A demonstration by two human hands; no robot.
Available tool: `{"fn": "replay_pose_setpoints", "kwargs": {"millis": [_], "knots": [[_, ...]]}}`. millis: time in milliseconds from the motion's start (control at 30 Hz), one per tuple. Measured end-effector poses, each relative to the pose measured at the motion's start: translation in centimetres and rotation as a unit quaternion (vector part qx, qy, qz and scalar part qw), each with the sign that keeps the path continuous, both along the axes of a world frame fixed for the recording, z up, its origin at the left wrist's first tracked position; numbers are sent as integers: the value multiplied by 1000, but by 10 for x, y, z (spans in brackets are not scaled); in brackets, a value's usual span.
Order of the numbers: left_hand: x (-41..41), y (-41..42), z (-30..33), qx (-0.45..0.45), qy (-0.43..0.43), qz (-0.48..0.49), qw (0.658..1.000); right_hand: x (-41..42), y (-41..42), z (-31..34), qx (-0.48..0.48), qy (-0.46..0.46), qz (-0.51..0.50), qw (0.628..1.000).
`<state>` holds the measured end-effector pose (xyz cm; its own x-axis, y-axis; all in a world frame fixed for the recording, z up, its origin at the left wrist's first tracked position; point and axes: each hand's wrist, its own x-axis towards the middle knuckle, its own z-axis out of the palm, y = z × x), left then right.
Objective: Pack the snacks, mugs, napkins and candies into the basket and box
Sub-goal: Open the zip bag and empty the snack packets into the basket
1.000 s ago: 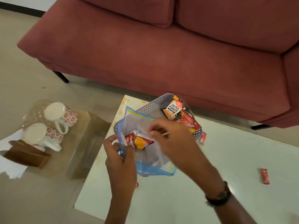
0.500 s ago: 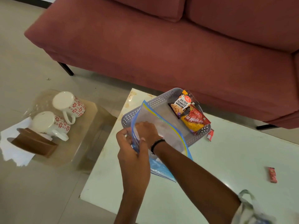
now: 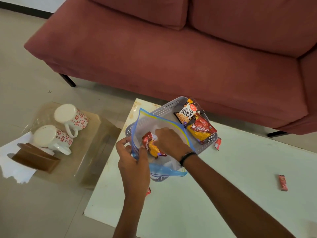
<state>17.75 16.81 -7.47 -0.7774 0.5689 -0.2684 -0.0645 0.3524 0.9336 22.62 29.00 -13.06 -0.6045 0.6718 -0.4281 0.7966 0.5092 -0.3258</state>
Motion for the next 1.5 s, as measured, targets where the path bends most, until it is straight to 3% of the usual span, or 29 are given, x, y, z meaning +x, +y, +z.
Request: {"fn": "replay_pose_setpoints", "kwargs": {"millis": [233,467,667,867,1167,1333,1500], "knots": [[2,-8,-7,-6,3,-10,1000,-45,8,-40,-6,-22,11,1000],[-1,-10,-9,-9,0,-7,1000,-39,0,-64,-7,-34,8,999],[-3,-8,-7,-12,12,-1,1000,4,-12,-34,-8,104,-76,992],[-1,5,-2,-10,8,6,1000,56,-32,48,42,375,-134,916],[-8,37,-2,-10,17,9,1000,92,7,122,181,552,-232,780],[-8,39,-7,-19,23,17,999,113,45,98,278,512,-262,769],[-8,32,-7,-18,8,16,1000,114,66,-2,239,404,-300,831]]}}
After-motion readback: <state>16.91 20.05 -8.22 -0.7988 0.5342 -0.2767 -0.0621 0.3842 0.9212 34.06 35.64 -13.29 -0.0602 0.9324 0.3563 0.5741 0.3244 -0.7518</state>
